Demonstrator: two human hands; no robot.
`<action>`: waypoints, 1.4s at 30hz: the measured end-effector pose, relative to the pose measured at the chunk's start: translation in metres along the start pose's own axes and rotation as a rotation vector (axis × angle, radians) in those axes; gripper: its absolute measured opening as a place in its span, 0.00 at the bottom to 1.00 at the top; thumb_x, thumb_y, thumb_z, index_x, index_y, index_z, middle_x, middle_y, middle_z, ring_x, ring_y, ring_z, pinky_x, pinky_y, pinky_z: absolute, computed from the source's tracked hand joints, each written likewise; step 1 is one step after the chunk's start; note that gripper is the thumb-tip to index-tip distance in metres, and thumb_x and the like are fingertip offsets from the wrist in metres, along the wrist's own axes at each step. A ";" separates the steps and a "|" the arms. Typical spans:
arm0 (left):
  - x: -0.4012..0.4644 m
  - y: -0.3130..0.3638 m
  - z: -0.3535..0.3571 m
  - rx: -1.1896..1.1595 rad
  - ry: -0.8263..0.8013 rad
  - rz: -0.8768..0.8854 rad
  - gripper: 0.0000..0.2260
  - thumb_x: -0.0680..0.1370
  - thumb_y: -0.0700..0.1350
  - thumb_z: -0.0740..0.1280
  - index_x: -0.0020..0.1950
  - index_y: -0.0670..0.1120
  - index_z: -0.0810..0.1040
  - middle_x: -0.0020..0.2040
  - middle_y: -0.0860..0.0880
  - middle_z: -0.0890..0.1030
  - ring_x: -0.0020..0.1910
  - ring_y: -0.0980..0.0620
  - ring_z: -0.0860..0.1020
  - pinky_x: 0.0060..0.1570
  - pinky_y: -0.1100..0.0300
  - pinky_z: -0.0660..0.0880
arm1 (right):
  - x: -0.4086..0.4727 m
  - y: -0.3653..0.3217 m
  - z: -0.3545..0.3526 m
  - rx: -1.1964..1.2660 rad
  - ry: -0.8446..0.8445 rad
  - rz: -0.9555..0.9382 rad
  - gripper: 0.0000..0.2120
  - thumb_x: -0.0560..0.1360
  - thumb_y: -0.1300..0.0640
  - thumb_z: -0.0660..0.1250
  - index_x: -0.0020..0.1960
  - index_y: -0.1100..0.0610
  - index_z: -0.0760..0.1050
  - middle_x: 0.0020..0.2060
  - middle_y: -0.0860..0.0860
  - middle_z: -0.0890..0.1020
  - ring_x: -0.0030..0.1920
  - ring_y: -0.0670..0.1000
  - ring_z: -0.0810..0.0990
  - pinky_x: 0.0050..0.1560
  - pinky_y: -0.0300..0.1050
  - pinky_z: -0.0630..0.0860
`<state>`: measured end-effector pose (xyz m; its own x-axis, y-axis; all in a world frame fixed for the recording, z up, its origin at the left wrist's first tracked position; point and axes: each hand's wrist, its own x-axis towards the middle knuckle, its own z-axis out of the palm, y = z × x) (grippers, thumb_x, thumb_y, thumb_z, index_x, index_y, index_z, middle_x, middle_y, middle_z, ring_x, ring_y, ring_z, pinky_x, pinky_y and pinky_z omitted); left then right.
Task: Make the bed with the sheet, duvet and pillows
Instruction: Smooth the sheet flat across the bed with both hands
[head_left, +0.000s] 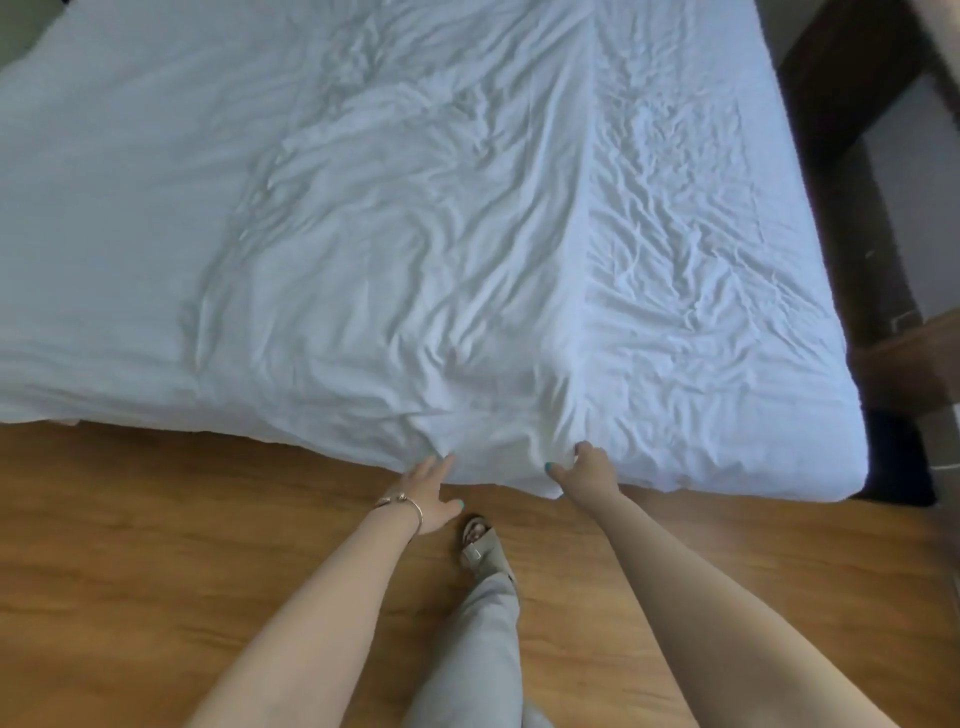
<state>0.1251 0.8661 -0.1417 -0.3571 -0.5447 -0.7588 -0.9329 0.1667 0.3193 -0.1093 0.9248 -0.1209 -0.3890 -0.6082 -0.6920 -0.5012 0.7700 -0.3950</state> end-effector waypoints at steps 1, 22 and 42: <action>-0.017 -0.005 0.012 -0.042 0.009 -0.008 0.34 0.79 0.56 0.61 0.79 0.57 0.44 0.80 0.52 0.45 0.78 0.48 0.47 0.74 0.49 0.55 | -0.013 0.003 0.004 -0.024 -0.013 -0.012 0.25 0.79 0.51 0.66 0.69 0.63 0.64 0.60 0.58 0.72 0.49 0.53 0.73 0.45 0.45 0.69; -0.257 -0.262 0.146 -0.702 -0.160 -0.330 0.08 0.80 0.53 0.60 0.55 0.54 0.76 0.56 0.48 0.80 0.54 0.49 0.76 0.55 0.58 0.71 | -0.241 -0.034 0.249 -0.644 -0.828 0.067 0.42 0.71 0.27 0.58 0.72 0.57 0.67 0.70 0.52 0.70 0.66 0.55 0.71 0.65 0.47 0.67; -0.326 -0.658 0.007 -1.392 0.237 -0.648 0.08 0.80 0.47 0.57 0.51 0.48 0.75 0.49 0.46 0.76 0.45 0.50 0.71 0.43 0.59 0.66 | -0.249 -0.569 0.583 -1.183 -0.920 -0.507 0.30 0.80 0.44 0.60 0.77 0.56 0.60 0.76 0.54 0.62 0.75 0.54 0.62 0.72 0.47 0.57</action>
<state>0.8551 0.9397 -0.1087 0.2167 -0.3545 -0.9096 -0.0932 -0.9350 0.3422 0.7230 0.7511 -0.0760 0.3613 -0.0858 -0.9285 -0.8938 -0.3155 -0.3187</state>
